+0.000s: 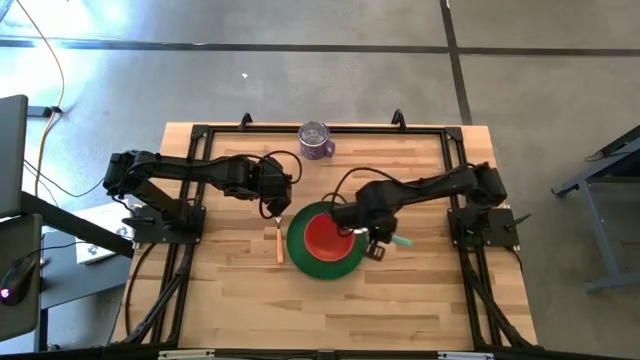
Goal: Set table place
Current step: Put the blue spoon into the orange bowl on the green plate
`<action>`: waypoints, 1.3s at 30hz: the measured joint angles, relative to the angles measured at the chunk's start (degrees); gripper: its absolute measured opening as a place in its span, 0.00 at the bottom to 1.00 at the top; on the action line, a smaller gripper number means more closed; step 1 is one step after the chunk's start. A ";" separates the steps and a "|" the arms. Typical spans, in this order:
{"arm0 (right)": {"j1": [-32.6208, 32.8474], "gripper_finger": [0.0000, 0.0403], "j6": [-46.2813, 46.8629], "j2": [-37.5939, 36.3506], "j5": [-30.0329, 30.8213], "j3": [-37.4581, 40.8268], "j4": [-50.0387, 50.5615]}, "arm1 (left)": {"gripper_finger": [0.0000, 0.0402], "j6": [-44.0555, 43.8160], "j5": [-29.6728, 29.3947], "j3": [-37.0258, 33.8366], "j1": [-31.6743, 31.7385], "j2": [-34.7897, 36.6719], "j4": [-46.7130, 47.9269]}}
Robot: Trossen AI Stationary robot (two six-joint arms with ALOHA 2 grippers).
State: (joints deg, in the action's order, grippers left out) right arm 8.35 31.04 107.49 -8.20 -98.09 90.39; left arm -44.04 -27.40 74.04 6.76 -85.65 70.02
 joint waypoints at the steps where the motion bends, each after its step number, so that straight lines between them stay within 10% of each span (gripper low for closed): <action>1: -0.21 0.02 0.27 -0.39 -0.09 1.18 -0.19 | 0.33 -0.18 0.00 0.00 0.00 0.00 -0.14; 39: -3.07 0.03 -9.04 8.67 -6.45 -0.10 -18.32 | 0.33 -1.48 0.96 0.02 -0.01 0.00 -1.48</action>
State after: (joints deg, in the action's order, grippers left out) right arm 5.28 22.00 116.16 -14.66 -98.19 72.07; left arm -45.53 -26.44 74.06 6.76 -85.65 68.54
